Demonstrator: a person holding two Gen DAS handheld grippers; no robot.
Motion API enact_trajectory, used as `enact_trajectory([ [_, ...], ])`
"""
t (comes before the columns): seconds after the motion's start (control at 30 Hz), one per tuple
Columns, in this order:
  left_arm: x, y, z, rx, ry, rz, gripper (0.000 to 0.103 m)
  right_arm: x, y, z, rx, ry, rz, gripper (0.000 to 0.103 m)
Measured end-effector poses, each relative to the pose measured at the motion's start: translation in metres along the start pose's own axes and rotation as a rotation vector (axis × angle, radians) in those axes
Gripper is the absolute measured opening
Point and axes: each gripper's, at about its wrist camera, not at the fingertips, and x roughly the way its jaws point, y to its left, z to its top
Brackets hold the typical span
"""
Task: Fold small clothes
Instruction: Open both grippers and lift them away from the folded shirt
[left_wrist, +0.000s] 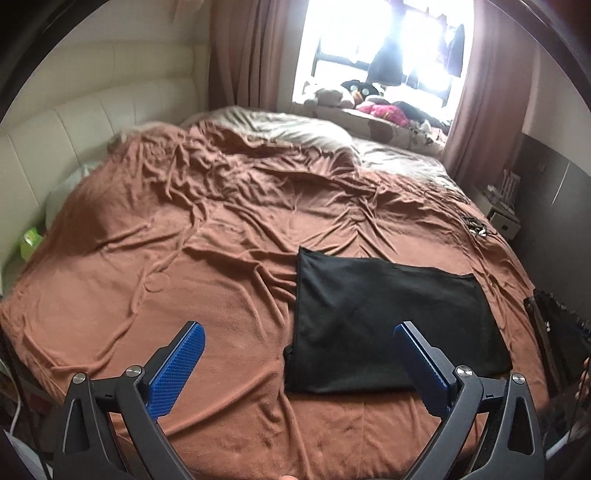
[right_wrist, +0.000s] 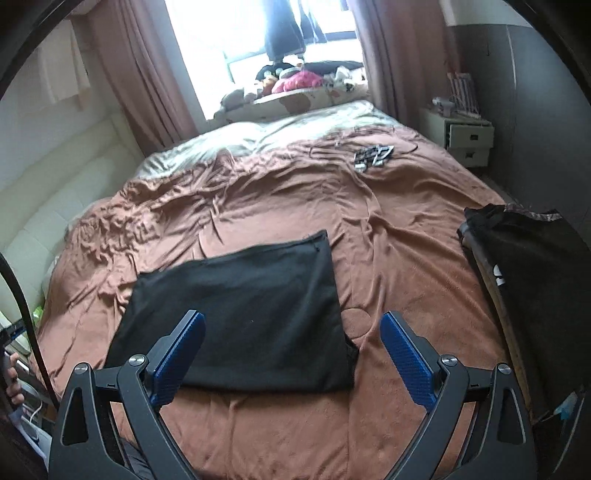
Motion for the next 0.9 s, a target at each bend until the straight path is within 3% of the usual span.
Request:
enact_trajectory([
  [0.13, -0.016, -0.01, -0.012, 0.034, -0.033, 0.035, 0.103, -0.011, -0.004, -0.017, 0.01, -0.016, 0.015, 0.095],
  [0.5, -0.027, -0.024, -0.045, 0.038, 0.0, -0.082, 0.103, -0.008, -0.005, -0.054, -0.061, 0.008, 0.008, 0.095],
  [0.9, 0.006, -0.016, -0.077, -0.01, 0.054, -0.034, 0.103, 0.013, -0.033, -0.075, 0.015, 0.05, 0.042, 0.095],
])
